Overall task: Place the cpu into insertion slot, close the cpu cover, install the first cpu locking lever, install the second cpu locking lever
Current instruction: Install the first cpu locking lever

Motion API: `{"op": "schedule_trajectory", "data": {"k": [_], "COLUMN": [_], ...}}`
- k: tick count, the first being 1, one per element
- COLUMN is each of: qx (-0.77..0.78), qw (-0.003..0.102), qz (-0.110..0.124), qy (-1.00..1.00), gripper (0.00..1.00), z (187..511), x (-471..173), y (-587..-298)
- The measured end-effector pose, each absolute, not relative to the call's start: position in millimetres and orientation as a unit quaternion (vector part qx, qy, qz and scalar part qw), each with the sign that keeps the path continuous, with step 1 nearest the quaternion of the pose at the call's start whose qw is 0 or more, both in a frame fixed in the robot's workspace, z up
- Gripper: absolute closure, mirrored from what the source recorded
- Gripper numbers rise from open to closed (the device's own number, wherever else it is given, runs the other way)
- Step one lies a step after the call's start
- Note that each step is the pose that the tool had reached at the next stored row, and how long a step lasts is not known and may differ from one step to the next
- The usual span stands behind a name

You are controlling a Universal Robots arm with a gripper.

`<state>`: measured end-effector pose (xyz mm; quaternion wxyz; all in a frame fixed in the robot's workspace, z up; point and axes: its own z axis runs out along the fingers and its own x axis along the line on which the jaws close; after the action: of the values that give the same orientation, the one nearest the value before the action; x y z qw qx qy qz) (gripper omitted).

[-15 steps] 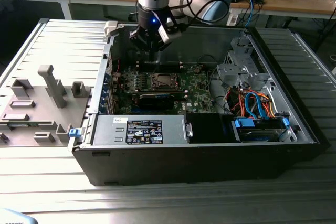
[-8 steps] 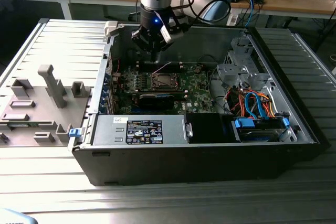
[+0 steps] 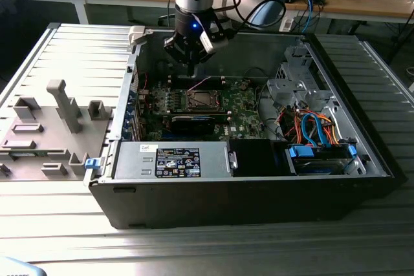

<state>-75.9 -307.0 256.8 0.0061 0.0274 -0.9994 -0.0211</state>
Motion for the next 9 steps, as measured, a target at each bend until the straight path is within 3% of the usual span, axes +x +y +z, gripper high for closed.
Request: {"op": "schedule_trajectory", "data": {"k": [9], "qx": [0.027], "qw": [0.006], "qz": [-0.021], "qy": [-0.999], "gripper": [0.89], "z": [256.7], "x": [-72.9], "y": [-307.0]}}
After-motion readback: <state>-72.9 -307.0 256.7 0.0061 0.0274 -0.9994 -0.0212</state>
